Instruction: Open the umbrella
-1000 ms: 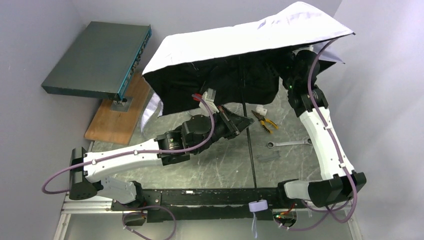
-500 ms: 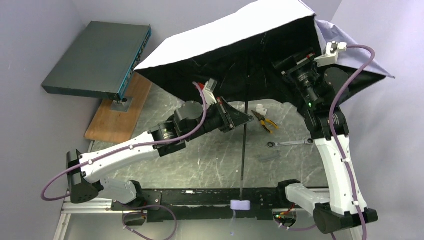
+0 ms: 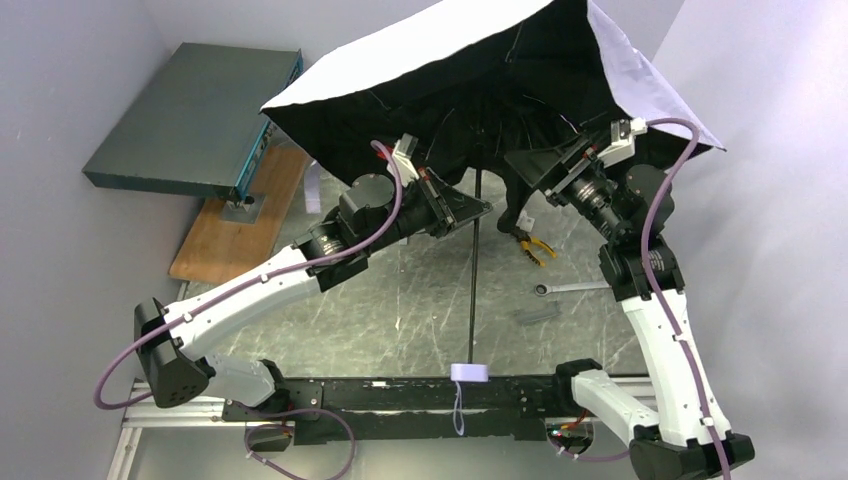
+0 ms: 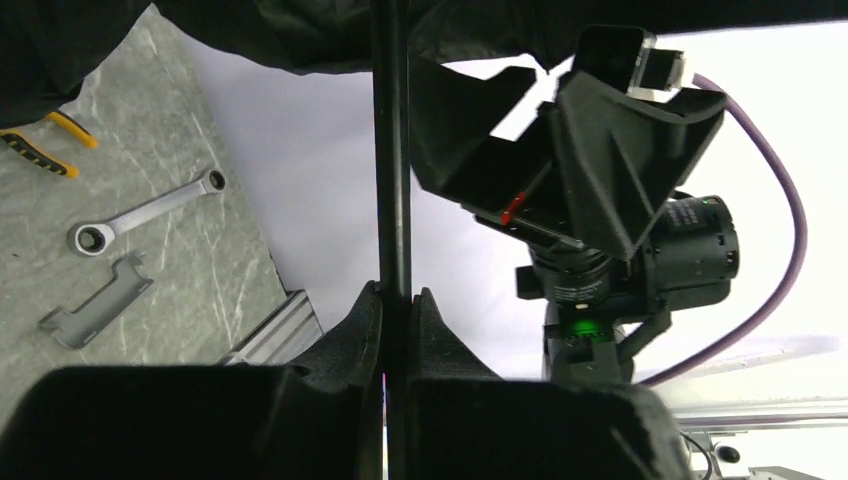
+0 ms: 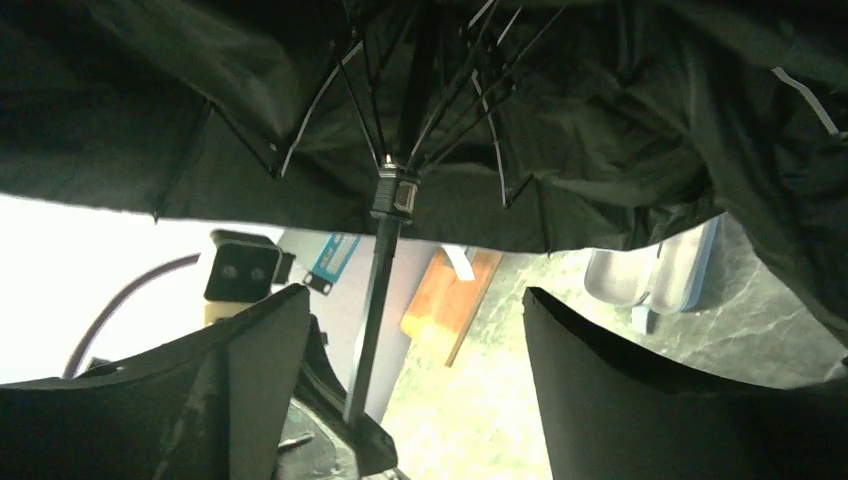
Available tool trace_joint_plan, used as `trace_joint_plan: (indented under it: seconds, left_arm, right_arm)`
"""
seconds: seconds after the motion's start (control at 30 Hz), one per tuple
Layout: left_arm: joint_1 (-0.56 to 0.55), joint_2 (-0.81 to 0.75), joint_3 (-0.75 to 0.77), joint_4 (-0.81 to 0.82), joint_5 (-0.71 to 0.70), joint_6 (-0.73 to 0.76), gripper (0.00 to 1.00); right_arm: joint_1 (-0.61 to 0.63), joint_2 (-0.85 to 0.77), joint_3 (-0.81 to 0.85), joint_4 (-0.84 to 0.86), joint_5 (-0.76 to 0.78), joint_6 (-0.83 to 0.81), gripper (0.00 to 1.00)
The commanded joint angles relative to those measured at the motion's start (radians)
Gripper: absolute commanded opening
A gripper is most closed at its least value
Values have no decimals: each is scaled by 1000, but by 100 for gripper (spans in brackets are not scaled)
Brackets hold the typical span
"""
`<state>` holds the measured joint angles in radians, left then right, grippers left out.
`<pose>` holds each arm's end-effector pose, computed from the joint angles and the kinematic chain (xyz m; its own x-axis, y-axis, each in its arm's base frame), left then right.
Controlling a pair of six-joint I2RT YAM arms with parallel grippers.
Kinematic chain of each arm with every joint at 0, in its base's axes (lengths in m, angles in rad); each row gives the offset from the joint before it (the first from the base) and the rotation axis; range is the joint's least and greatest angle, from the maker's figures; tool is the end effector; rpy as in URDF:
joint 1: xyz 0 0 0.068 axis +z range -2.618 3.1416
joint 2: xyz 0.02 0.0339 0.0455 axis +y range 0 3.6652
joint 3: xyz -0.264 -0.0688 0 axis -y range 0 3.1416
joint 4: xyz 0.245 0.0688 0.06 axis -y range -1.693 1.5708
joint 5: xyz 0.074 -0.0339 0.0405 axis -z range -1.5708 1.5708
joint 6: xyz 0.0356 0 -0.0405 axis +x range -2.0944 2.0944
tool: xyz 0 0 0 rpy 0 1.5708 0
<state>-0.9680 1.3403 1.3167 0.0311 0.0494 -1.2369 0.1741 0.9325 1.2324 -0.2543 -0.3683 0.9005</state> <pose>0.1775 -0.2610 0.4255 -0.8024 -0.4986 -0.3281 0.2828 0.1664 -0.9446 0.1811 0.0449 0.4601 -0.3763 0.6761 -0.6334 -0.3556 0.5259 0.7726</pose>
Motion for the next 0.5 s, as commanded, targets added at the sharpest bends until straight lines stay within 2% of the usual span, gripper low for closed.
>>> trace_joint_plan:
  seconds: [0.0, 0.1, 0.3, 0.47]
  left_arm:
    - [-5, -6, 74, 145, 69, -1, 0]
    - [-5, -5, 78, 141, 74, 0, 0]
    - [-5, -1, 82, 149, 83, -3, 0]
    - [-5, -12, 72, 149, 81, 0, 0]
  right_arm:
    - [14, -32, -77, 224, -83, 50, 73]
    - [63, -24, -90, 250, -15, 23, 65]
    - [209, 26, -70, 285, 128, -33, 57]
    - [261, 45, -78, 306, 215, -51, 52]
